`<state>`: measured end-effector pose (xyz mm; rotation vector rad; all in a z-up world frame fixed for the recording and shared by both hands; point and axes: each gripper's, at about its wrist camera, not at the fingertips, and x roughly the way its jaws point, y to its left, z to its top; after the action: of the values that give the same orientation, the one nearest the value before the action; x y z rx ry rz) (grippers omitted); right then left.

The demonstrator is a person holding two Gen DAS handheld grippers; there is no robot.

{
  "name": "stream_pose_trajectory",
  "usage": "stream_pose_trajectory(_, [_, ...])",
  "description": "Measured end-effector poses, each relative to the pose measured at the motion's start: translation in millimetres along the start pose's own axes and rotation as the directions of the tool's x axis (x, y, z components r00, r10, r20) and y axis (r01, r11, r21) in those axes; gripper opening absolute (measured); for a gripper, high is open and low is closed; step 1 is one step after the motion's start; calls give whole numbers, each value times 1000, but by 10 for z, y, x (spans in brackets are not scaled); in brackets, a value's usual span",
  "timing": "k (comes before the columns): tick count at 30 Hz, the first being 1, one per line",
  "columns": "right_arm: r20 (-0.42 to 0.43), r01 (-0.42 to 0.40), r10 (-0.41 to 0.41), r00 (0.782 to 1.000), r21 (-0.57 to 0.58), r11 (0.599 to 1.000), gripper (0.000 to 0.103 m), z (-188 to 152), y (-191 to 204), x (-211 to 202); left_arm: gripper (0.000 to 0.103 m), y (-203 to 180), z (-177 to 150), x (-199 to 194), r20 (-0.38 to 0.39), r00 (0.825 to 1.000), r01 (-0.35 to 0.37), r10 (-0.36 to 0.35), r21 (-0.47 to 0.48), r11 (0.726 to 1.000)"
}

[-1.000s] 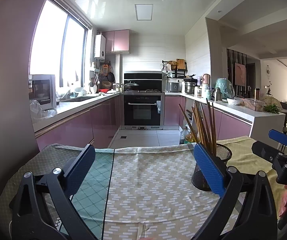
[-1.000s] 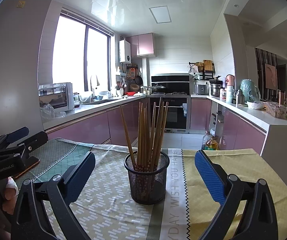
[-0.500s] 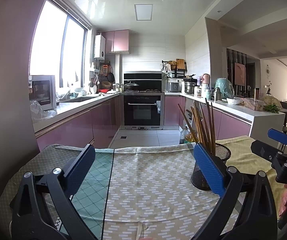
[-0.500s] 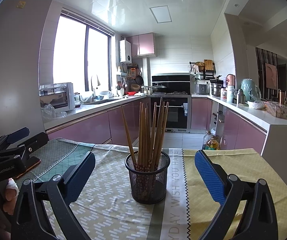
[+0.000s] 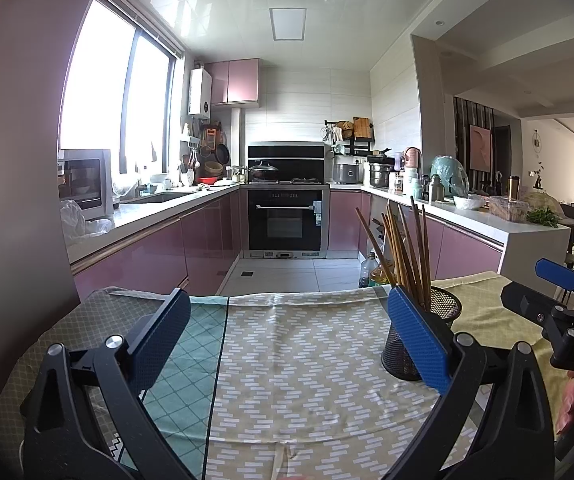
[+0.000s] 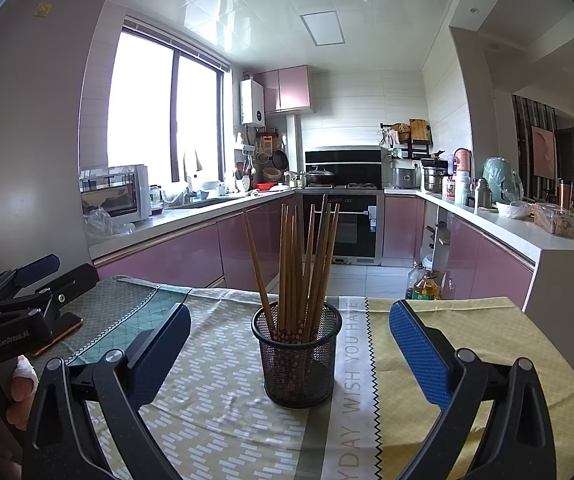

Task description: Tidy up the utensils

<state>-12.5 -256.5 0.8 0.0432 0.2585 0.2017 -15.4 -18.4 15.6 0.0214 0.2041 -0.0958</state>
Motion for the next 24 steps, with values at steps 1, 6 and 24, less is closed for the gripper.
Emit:
stream_pose_trajectory(1, [-2,0,0,1000,0,1000,96,0,3,3,97,1,-2,-2,0,1000,1,-1,0,1000])
stream_pose_trajectory(6, [-1,-1,1,1000,0,1000,96,0,-3,12,97,1,2,3,-1,1000,0,0,-1,1000])
stream_pose_trajectory(24, [-4,-2,2,1000,0,1000,96,-9,-4,24,97,0,-24,-19,-6,1000,0,0,-3,1000])
